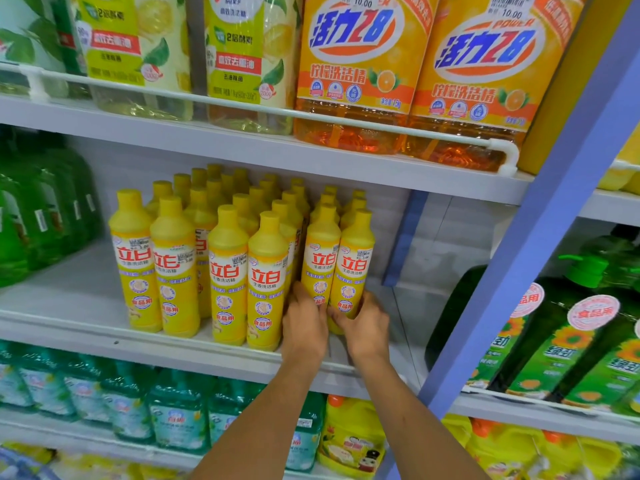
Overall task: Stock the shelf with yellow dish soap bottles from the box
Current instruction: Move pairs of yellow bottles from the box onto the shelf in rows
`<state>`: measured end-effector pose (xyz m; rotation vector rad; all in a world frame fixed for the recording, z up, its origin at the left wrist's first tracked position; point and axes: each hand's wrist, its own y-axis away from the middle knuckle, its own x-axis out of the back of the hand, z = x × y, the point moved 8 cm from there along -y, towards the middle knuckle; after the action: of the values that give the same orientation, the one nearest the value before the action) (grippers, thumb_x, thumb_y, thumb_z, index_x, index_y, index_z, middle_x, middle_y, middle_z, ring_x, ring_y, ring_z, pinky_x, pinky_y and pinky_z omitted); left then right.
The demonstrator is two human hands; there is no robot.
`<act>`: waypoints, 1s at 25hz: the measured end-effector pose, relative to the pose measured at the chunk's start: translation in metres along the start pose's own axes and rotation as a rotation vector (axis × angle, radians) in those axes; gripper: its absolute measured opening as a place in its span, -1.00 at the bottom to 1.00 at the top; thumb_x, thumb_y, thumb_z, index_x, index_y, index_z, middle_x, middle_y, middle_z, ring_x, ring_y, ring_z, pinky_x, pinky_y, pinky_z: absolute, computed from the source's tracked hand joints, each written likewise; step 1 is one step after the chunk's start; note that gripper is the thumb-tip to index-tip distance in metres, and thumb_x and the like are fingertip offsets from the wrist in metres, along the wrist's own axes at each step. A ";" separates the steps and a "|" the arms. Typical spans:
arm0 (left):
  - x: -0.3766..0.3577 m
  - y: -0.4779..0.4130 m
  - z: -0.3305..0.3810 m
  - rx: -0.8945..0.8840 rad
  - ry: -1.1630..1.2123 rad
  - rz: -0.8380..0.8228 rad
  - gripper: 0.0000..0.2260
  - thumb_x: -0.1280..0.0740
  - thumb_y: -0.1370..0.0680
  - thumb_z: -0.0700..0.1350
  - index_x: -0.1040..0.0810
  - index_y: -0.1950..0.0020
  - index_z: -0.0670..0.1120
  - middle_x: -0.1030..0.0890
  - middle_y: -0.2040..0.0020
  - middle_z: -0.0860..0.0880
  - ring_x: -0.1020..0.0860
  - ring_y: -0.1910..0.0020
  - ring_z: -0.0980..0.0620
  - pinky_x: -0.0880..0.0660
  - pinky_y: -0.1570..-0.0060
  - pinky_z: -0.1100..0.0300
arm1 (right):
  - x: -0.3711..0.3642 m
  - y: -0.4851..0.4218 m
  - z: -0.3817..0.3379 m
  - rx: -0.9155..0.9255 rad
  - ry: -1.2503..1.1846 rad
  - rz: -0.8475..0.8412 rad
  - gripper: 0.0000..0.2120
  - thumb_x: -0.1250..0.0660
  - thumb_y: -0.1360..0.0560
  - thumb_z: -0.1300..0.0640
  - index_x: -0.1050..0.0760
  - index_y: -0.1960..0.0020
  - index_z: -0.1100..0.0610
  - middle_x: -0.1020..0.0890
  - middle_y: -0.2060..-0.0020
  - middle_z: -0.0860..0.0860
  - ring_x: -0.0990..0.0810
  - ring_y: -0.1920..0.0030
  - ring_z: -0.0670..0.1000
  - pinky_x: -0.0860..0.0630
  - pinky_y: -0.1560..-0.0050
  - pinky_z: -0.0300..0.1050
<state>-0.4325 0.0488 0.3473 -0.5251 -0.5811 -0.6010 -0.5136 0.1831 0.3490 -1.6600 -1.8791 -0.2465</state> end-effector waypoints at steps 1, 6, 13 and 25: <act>-0.001 -0.001 0.000 0.004 -0.010 -0.003 -0.65 -0.33 -0.62 -0.01 -0.38 -0.30 -0.16 -0.60 -0.20 -0.17 -0.61 -0.17 -0.19 -0.55 -0.07 -0.03 | -0.001 -0.002 0.000 0.002 0.002 -0.002 -0.44 -0.62 -0.34 -0.07 -0.53 -0.21 0.14 -0.67 -0.11 0.10 -0.67 -0.07 0.13 -0.59 -0.05 -0.03; -0.008 -0.009 -0.001 0.007 -0.026 -0.018 -0.67 -0.30 -0.63 0.01 -0.39 -0.28 -0.17 -0.62 -0.18 -0.18 -0.64 -0.13 -0.19 -0.57 -0.05 -0.03 | -0.005 -0.013 0.002 0.005 -0.030 0.021 -0.44 -0.64 -0.31 -0.04 -0.54 -0.20 0.15 -0.68 -0.10 0.10 -0.68 -0.05 0.11 -0.61 -0.07 -0.03; -0.012 -0.010 -0.005 -0.024 -0.049 0.006 -0.64 -0.24 -0.65 0.04 -0.39 -0.29 -0.21 -0.61 -0.18 -0.21 -0.62 -0.12 -0.22 -0.55 -0.03 -0.03 | -0.014 -0.015 0.010 0.010 -0.061 0.057 -0.45 -0.62 -0.30 -0.13 -0.53 -0.17 0.08 -0.67 -0.06 0.05 -0.67 -0.01 0.06 -0.65 -0.07 0.07; -0.014 -0.018 -0.004 -0.022 -0.086 -0.048 -0.63 -0.24 -0.66 0.05 -0.41 -0.28 -0.22 -0.59 -0.22 -0.22 -0.59 -0.18 -0.21 -0.52 -0.11 -0.01 | -0.017 -0.019 0.013 0.010 -0.029 0.057 -0.41 -0.62 -0.29 -0.16 -0.54 -0.19 0.09 -0.67 -0.07 0.05 -0.68 -0.02 0.06 -0.65 -0.07 0.07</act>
<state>-0.4528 0.0389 0.3406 -0.5606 -0.6702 -0.6330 -0.5350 0.1719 0.3342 -1.7159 -1.8483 -0.1904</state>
